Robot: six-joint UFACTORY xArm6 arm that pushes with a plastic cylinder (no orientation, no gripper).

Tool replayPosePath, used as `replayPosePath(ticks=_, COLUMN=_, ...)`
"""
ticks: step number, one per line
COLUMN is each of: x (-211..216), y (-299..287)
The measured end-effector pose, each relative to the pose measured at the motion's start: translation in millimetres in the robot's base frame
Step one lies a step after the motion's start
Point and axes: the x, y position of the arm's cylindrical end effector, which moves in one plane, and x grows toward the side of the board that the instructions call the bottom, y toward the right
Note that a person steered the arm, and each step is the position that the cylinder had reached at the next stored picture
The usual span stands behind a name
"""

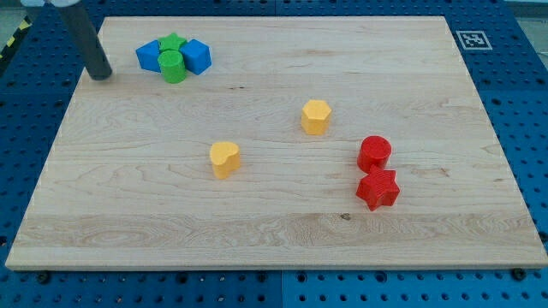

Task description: Place the blue triangle to the top of the red circle

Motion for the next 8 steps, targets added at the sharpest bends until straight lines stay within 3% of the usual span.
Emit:
replayPosePath(ticks=1, x=-38, y=-6)
replayPosePath(ticks=2, x=-40, y=-5)
replayPosePath(ticks=6, x=-13, y=101)
replayPosePath(ticks=8, x=13, y=60)
